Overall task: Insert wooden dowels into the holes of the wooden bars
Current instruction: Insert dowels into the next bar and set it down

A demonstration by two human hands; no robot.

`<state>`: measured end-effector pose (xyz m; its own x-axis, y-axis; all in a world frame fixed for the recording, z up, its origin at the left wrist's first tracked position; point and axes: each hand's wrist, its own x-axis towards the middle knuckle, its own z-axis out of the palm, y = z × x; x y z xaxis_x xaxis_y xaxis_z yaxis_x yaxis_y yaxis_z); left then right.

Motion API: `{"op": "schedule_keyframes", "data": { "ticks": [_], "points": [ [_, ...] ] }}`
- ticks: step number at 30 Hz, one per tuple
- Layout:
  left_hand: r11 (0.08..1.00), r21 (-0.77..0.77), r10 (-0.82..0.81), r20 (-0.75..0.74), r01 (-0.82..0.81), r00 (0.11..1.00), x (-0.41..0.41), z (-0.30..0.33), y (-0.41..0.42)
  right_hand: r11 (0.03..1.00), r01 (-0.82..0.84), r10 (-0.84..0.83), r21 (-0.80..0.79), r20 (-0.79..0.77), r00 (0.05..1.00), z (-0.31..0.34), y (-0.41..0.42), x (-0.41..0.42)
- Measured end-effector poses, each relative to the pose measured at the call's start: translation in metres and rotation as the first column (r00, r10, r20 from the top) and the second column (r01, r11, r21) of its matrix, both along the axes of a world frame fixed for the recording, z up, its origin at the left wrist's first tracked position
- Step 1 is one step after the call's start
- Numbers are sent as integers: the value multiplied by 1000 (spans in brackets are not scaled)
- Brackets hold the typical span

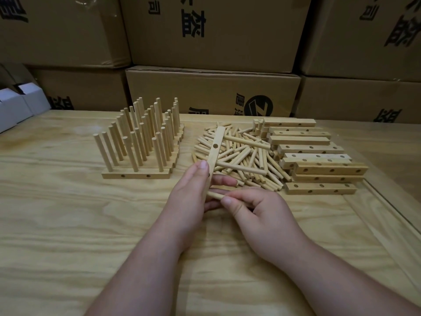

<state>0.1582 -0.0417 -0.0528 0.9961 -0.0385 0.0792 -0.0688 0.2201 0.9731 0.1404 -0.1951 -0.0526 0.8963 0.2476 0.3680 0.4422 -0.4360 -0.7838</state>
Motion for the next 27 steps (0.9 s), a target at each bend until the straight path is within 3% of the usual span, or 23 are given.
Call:
{"op": "schedule_keyframes", "data": {
  "ticks": [3, 7, 12, 18, 23, 27],
  "points": [
    [999, -41, 33, -12, -33, 999, 0, 2, -1, 994, 61, -57, 95, -53, 997, -2, 2, 0],
    [996, -81, 38, -15, -39, 999, 1, 3, -1, 992, 119, -120, 36, 7, 993, -3, 3, 1],
    [1000, 26, -6, 38, 5, 999, 0, 2, -2, 997, 56, -50, -62, 86, 995, 1, 2, 0],
    [998, 40, 36, 45, -37, 998, 0, -3, -1, 999, 48, -48, 5, 34, 998, -1, 1, 0],
    [991, -42, 123, -73, -126, 990, 6, -5, 2, 924, 231, -209, 304, -103, 973, -1, -1, 5],
    [993, -82, 86, -47, -90, 995, 7, -3, 4, 813, 285, -208, 509, -203, 957, 6, -9, 11]
  ]
}}
